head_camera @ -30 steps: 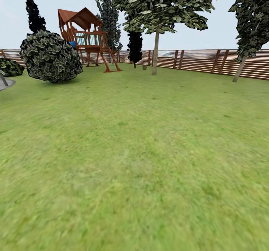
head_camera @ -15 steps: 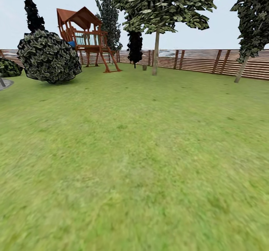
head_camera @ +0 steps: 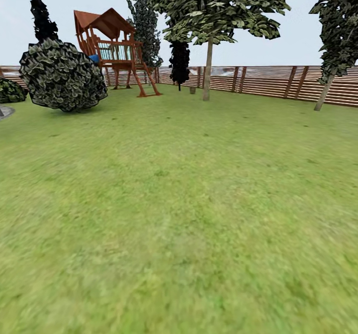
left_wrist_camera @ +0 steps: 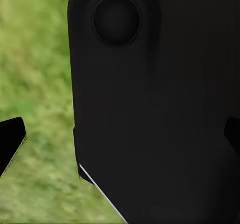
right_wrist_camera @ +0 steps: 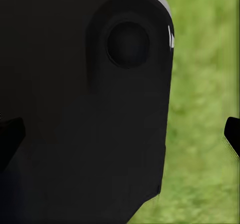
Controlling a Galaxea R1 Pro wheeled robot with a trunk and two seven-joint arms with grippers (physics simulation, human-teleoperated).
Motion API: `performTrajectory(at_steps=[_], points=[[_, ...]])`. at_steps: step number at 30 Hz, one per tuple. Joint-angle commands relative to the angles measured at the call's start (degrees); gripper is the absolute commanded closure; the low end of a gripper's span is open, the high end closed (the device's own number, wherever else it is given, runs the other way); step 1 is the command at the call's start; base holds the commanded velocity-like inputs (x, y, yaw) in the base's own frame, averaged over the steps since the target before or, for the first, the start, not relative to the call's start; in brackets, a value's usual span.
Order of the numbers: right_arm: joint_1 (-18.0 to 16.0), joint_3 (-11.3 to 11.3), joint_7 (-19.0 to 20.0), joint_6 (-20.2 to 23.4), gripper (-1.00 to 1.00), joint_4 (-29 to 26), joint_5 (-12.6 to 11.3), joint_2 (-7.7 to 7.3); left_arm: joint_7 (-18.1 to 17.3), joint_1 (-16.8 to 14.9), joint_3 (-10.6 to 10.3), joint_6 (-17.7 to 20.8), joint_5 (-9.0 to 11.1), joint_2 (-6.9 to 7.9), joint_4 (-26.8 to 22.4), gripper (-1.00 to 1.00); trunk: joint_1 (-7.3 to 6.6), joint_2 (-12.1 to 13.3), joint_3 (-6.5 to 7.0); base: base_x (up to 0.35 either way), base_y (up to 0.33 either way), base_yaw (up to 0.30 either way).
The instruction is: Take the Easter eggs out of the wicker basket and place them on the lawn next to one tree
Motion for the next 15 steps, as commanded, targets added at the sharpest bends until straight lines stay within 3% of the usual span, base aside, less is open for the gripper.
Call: performTrajectory(at_steps=[1, 15], points=[[-0.03, 0.03, -0.02, -0.18, -1.0, 0.05, 0.04, 0.0, 0.0, 0.03, 0.03, -0.07, 0.07, 0.01, -0.09, -1.0, 0.03, -0.02, -0.04, 0.327, 0.0, 0.0], [-0.03, 0.02, -0.02, -0.18, -1.0, 0.05, 0.08, 0.08, 0.0, 0.03, 0.01, -0.07, 0.07, 0.0, -0.09, -1.0, 0.03, -0.02, -0.04, 0.327, 0.0, 0.0]])
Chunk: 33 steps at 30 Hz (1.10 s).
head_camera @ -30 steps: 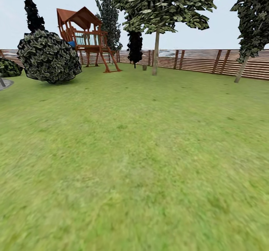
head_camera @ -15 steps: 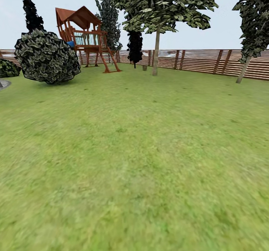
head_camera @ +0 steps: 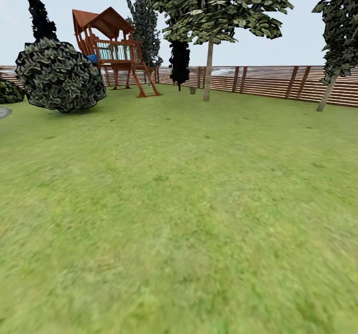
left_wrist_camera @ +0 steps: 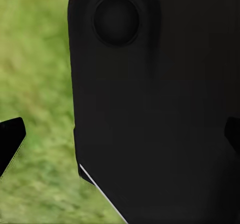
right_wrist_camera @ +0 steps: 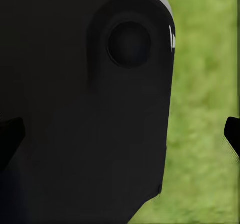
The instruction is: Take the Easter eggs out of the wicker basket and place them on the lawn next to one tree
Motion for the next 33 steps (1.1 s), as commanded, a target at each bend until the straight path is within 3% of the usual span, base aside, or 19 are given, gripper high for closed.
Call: performTrajectory(at_steps=[1, 33], points=[[-0.03, 0.03, -0.02, -0.2, -1.0, 0.05, 0.06, 0.0, 0.0, 0.03, 0.04, -0.07, 0.07, -0.01, -0.09, -1.0, 0.03, -0.02, -0.04, 0.327, 0.0, 0.0], [-0.03, 0.03, -0.02, -0.21, -1.0, 0.05, -0.02, -0.09, 0.0, 0.03, 0.03, -0.07, 0.07, 0.02, -0.09, -1.0, 0.03, -0.02, -0.04, 0.327, 0.0, 0.0]])
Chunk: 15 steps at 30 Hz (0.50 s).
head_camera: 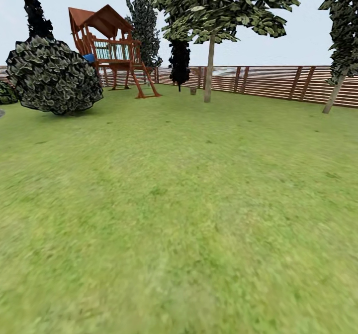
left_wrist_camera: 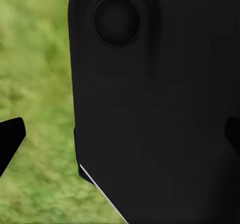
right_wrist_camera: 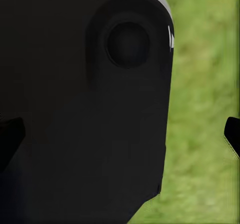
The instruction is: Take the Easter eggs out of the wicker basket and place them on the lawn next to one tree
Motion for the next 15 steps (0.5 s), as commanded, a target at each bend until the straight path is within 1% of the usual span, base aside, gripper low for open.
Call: performTrajectory(at_steps=[1, 15], points=[[-0.03, 0.03, -0.02, -0.18, -1.0, 0.05, 0.04, 0.0, 0.0, 0.03, 0.04, -0.07, 0.07, 0.0, -0.09, -1.0, 0.03, -0.02, -0.04, 0.327, 0.0, 0.0], [-0.03, 0.03, -0.02, -0.18, -1.0, 0.05, 0.04, -0.01, 0.0, 0.03, 0.04, -0.07, 0.07, 0.01, -0.09, -1.0, 0.03, -0.02, -0.04, 0.328, 0.0, 0.0]])
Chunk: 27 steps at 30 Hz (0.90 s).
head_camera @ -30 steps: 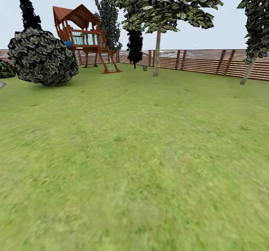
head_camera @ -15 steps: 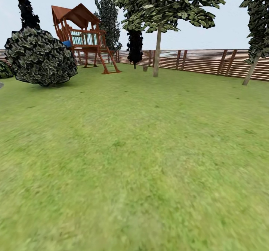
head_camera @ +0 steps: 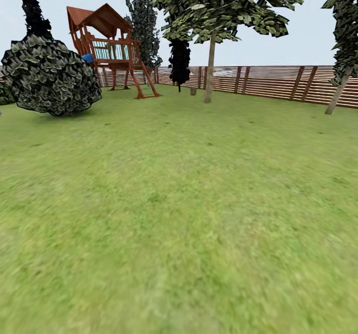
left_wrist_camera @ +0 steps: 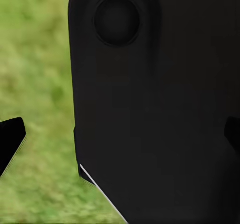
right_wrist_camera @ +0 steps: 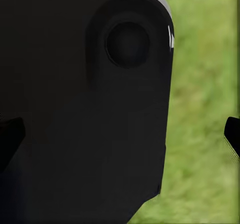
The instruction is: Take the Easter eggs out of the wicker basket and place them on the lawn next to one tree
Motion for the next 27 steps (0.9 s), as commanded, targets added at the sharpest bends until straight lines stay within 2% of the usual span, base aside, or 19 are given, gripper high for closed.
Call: performTrajectory(at_steps=[1, 27], points=[[-0.03, 0.03, -0.02, -0.21, -1.0, 0.05, 0.05, 0.0, 0.0, 0.03, 0.03, -0.07, 0.07, 0.01, -0.09, -1.0, 0.03, -0.02, -0.04, 0.327, 0.0, 0.0], [-0.03, 0.03, -0.02, -0.22, -1.0, 0.05, 0.05, 0.0, 0.0, 0.03, 0.04, -0.07, 0.07, -0.03, -0.09, -1.0, 0.03, -0.02, -0.04, 0.327, 0.0, 0.0]])
